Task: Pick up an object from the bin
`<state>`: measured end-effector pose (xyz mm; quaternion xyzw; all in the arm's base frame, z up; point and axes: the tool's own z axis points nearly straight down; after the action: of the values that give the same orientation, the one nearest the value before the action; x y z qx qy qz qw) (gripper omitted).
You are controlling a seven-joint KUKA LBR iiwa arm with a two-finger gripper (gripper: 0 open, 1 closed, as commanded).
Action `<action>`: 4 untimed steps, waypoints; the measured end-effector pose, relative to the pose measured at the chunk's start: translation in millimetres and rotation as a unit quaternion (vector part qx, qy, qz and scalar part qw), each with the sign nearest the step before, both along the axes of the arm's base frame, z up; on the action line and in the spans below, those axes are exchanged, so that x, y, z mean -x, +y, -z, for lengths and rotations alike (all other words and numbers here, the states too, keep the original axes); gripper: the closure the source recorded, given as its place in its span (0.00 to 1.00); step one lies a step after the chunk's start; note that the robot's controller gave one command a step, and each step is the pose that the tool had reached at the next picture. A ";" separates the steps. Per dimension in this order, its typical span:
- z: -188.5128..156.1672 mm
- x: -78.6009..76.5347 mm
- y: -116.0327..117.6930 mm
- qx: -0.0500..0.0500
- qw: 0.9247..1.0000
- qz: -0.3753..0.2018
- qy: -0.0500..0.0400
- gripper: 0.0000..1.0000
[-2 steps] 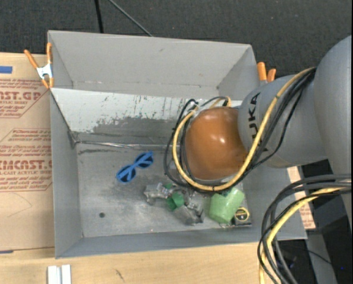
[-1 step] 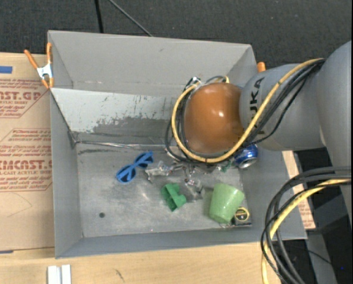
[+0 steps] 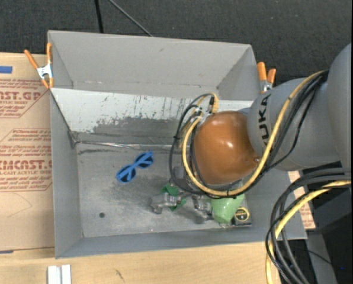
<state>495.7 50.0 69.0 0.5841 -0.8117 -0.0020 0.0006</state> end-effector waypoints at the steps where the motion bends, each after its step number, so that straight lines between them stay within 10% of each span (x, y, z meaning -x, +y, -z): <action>1: -52.2 -35.2 -1.4 0.000 0.993 -0.115 -0.004 0.00; 2: -3.4 -6.8 -2.8 0.000 0.999 0.039 0.001 0.00; 3: -12.7 -61.6 -2.8 0.000 0.995 -0.097 -0.003 0.00; 4: -12.2 -60.9 -2.6 -0.001 0.995 -0.097 -0.002 1.00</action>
Offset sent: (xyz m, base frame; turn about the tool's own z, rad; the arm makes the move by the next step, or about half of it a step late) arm 0.0340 -0.0026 0.0513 -0.2315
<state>556.6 47.5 81.2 0.6601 -0.7512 -0.0016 -0.0013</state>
